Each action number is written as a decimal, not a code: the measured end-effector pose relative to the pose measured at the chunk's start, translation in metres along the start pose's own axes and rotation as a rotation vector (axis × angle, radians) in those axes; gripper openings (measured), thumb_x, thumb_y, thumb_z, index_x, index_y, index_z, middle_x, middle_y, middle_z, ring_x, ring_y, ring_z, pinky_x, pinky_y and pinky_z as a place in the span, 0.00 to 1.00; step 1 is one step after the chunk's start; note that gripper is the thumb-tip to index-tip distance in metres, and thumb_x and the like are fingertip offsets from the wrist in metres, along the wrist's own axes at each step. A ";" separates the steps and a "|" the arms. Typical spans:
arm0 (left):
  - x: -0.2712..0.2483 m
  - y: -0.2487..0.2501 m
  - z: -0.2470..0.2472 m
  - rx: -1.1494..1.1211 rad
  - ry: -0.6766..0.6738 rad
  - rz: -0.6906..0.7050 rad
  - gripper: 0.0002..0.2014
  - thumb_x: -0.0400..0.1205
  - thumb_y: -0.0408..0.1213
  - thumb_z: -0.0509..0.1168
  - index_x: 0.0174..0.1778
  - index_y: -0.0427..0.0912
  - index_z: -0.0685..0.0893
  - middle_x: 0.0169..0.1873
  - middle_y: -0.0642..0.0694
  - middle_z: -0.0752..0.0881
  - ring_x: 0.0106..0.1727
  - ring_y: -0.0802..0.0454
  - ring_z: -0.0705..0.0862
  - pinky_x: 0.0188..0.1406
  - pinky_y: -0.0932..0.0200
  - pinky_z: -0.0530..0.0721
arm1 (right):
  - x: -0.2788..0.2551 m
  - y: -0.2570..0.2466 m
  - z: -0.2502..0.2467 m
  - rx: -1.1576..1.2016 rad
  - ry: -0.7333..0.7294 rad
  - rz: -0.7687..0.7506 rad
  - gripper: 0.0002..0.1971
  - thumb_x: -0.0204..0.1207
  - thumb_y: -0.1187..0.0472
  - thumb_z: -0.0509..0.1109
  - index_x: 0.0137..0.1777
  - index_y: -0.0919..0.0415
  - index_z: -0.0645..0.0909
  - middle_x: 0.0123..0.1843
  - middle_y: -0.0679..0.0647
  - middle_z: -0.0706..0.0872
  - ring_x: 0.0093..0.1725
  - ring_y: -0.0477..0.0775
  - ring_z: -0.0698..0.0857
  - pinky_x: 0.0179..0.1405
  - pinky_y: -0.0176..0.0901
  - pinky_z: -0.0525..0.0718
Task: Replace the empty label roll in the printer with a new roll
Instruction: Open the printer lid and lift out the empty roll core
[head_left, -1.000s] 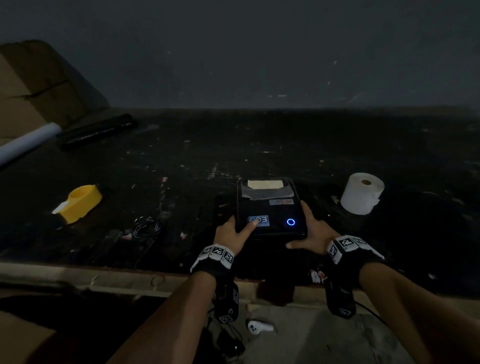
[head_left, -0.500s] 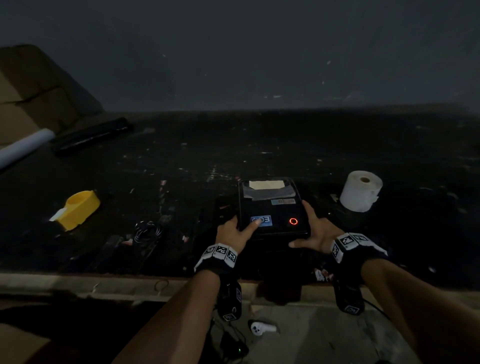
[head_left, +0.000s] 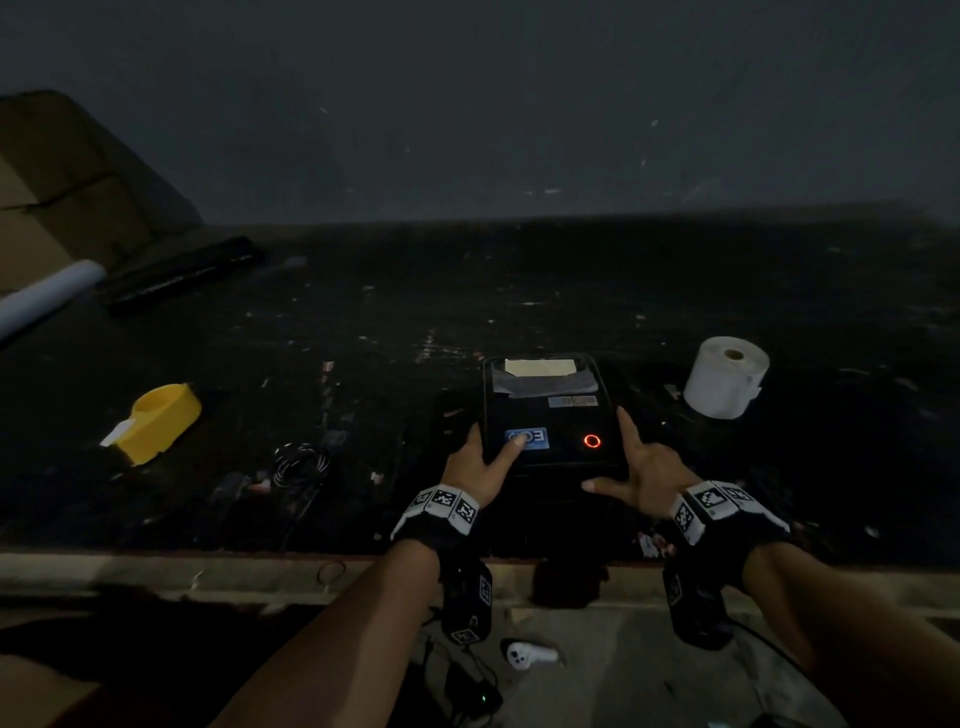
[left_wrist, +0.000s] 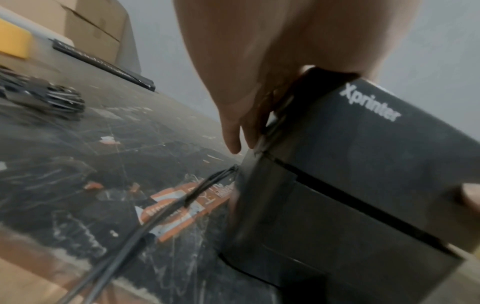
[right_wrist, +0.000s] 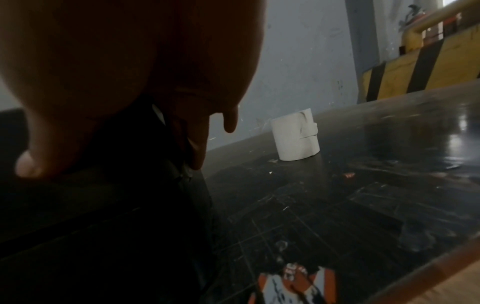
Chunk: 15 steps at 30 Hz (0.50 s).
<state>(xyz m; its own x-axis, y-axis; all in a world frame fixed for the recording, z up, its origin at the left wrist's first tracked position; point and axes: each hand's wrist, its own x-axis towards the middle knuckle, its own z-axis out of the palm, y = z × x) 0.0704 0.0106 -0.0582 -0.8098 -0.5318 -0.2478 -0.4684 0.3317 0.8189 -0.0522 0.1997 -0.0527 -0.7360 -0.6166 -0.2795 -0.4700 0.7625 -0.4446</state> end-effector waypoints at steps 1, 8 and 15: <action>0.000 0.001 0.000 -0.014 0.002 -0.004 0.33 0.79 0.59 0.58 0.79 0.49 0.64 0.73 0.44 0.77 0.72 0.43 0.76 0.67 0.60 0.71 | 0.000 0.000 -0.001 0.009 0.003 -0.002 0.57 0.69 0.37 0.70 0.80 0.56 0.30 0.75 0.66 0.73 0.71 0.62 0.76 0.78 0.58 0.64; 0.005 0.033 -0.022 -0.142 0.010 0.022 0.35 0.79 0.61 0.57 0.80 0.51 0.59 0.76 0.46 0.72 0.76 0.45 0.72 0.69 0.57 0.69 | 0.001 -0.015 -0.026 0.219 0.202 -0.017 0.39 0.70 0.39 0.70 0.75 0.58 0.63 0.67 0.62 0.82 0.66 0.62 0.80 0.63 0.47 0.77; 0.034 0.056 -0.038 -0.062 0.116 0.159 0.35 0.79 0.58 0.60 0.80 0.46 0.62 0.74 0.42 0.76 0.74 0.42 0.75 0.73 0.55 0.70 | 0.027 -0.050 -0.055 0.287 0.396 0.048 0.33 0.75 0.39 0.63 0.71 0.64 0.70 0.68 0.66 0.81 0.67 0.68 0.79 0.63 0.48 0.76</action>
<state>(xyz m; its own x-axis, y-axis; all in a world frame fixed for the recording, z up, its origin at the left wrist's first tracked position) 0.0295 -0.0184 -0.0009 -0.8243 -0.5635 -0.0545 -0.3123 0.3722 0.8741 -0.0749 0.1558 0.0086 -0.9083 -0.4180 0.0146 -0.3188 0.6691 -0.6714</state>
